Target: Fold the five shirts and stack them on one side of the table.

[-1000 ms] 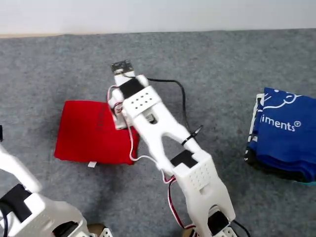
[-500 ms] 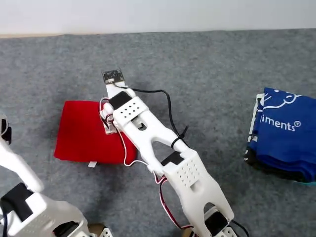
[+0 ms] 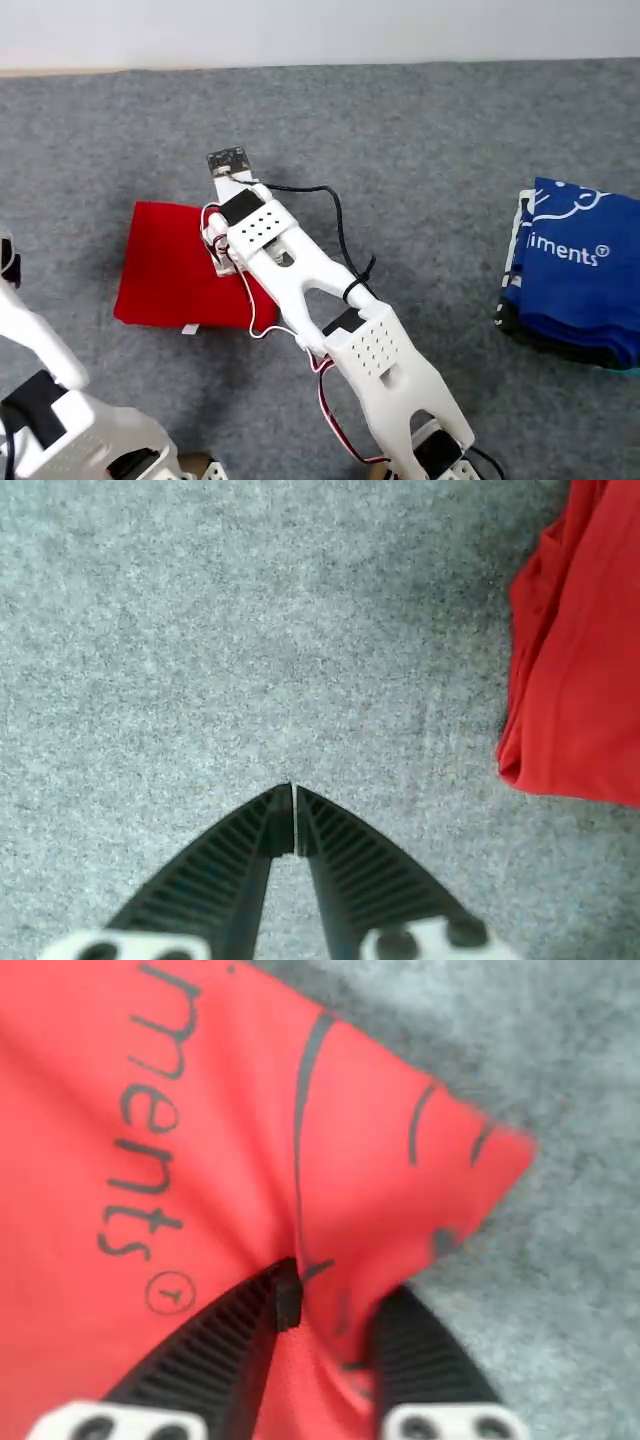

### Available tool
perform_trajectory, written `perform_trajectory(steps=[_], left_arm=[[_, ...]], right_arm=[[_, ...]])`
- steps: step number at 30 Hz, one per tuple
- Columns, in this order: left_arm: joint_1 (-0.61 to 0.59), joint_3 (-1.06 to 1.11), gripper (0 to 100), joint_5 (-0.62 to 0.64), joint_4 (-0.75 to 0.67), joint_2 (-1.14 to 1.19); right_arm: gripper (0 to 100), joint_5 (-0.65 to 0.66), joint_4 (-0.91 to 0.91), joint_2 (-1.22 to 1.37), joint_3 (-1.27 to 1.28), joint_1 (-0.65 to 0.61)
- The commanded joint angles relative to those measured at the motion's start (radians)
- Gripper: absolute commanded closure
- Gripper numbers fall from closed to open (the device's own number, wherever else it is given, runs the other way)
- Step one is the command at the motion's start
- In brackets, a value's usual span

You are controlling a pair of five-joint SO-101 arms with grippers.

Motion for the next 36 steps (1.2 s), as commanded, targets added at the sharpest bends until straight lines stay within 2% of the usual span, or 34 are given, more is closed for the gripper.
perform_trajectory(steps=[1,4,8,11,16,21,25,28,33,36], left_arm=[[0.008,-0.002,99,-0.003,-0.017,-0.046],[0.008,-0.002,99,-0.003,-0.017,-0.046],[0.008,-0.002,99,-0.003,-0.017,-0.046],[0.011,-0.007,99,-0.003,-0.017,-0.048],[0.011,-0.007,99,-0.003,-0.017,-0.052],[0.011,-0.008,99,-0.006,-0.017,-0.054],[0.011,-0.008,99,-0.006,-0.017,-0.052],[0.012,-0.008,99,-0.006,-0.017,-0.048],[0.012,-0.007,99,-0.003,-0.017,-0.048],[0.012,-0.007,99,-0.003,-0.017,-0.048]], right_arm=[[98.8,0.044,0.062,-0.001,-0.012,-0.008],[98.9,0.060,0.160,-0.027,-0.054,0.035],[98.8,0.209,0.317,-0.076,-0.126,0.085],[98.8,0.261,0.410,-0.113,-0.158,0.114],[98.8,0.341,0.407,-0.223,-0.077,0.205],[98.8,0.582,0.401,-0.245,-0.049,0.367],[98.8,0.891,0.283,-0.216,-0.051,0.501],[98.8,1.069,0.142,-0.177,-0.051,0.538],[98.8,1.287,-0.067,-0.117,-0.051,0.470],[98.7,1.358,-0.151,-0.074,-0.051,0.412]])
